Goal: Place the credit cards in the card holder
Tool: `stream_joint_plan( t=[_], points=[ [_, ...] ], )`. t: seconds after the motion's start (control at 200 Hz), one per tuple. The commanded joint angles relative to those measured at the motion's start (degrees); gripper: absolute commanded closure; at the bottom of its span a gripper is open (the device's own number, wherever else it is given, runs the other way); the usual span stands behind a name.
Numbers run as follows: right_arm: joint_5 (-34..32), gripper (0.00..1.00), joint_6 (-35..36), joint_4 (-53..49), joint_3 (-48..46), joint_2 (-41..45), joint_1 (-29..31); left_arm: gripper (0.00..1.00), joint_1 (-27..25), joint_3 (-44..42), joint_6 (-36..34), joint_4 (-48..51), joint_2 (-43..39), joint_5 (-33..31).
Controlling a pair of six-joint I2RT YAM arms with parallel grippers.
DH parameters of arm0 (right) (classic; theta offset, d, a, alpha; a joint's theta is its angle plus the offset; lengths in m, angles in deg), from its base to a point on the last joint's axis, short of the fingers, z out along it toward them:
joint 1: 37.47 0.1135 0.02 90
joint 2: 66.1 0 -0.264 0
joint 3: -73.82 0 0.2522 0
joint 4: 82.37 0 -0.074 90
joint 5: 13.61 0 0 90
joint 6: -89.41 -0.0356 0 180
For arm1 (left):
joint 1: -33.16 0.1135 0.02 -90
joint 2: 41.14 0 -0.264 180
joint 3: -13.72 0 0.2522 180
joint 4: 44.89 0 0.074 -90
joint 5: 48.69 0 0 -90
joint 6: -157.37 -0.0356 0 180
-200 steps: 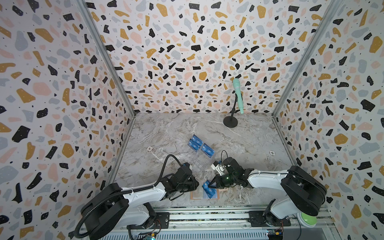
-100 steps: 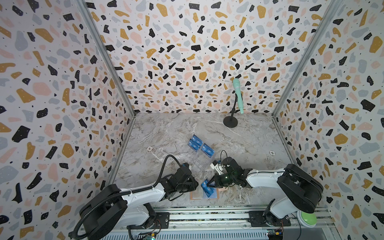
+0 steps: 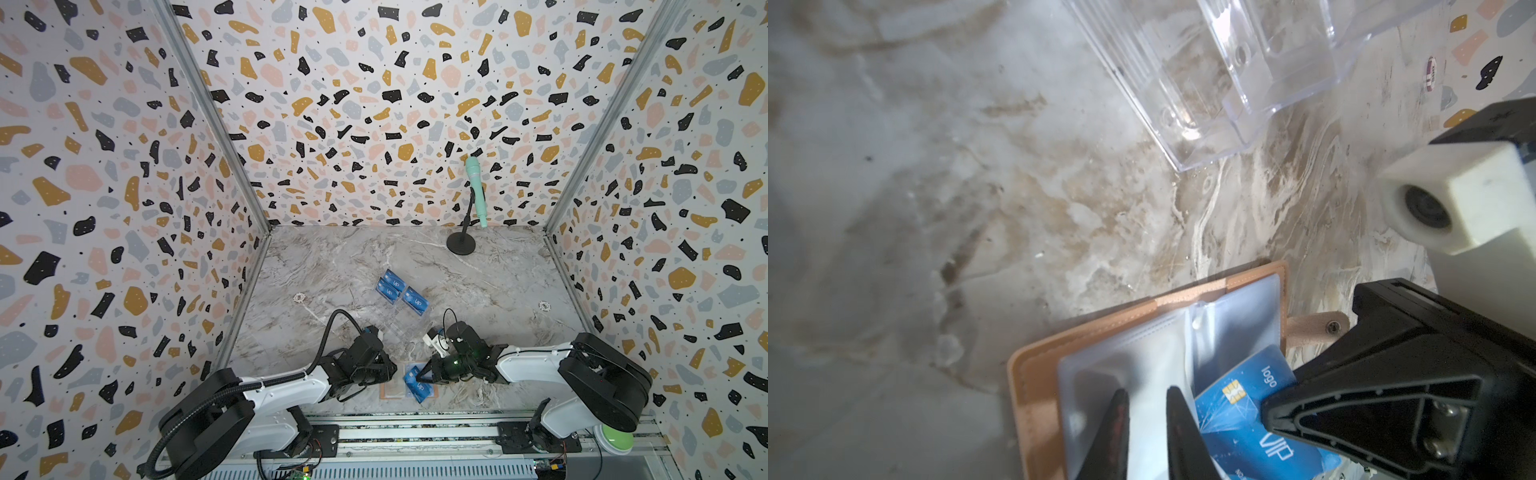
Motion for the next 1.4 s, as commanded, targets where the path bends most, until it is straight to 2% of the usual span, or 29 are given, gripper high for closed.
stream_joint_plan(
  t=[0.0,0.746,1.061,1.316,1.391],
  points=[
    [-1.4,1.00,-1.1,-0.3,-0.4,0.6,0.5,0.80,-0.1,-0.6,-0.3,1.8,0.4,-0.9],
    [-5.2,1.00,-5.1,11.8,0.8,-6.3,0.5,0.80,-0.7,-0.9,-0.7,2.6,-1.8,-1.6],
    [-4.6,1.00,-6.8,14.7,-0.4,-7.5,0.5,0.79,-4.6,-0.1,-3.8,7.2,-5.5,-3.3],
    [-4.6,1.00,-7.9,18.1,-1.6,-9.5,0.6,1.00,-6.8,-2.1,-1.8,8.4,-7.3,-4.8],
    [-4.7,1.00,-8.0,18.1,-1.6,-9.5,0.8,1.00,-8.1,-2.2,-1.2,9.0,-7.3,-5.4]
  ],
)
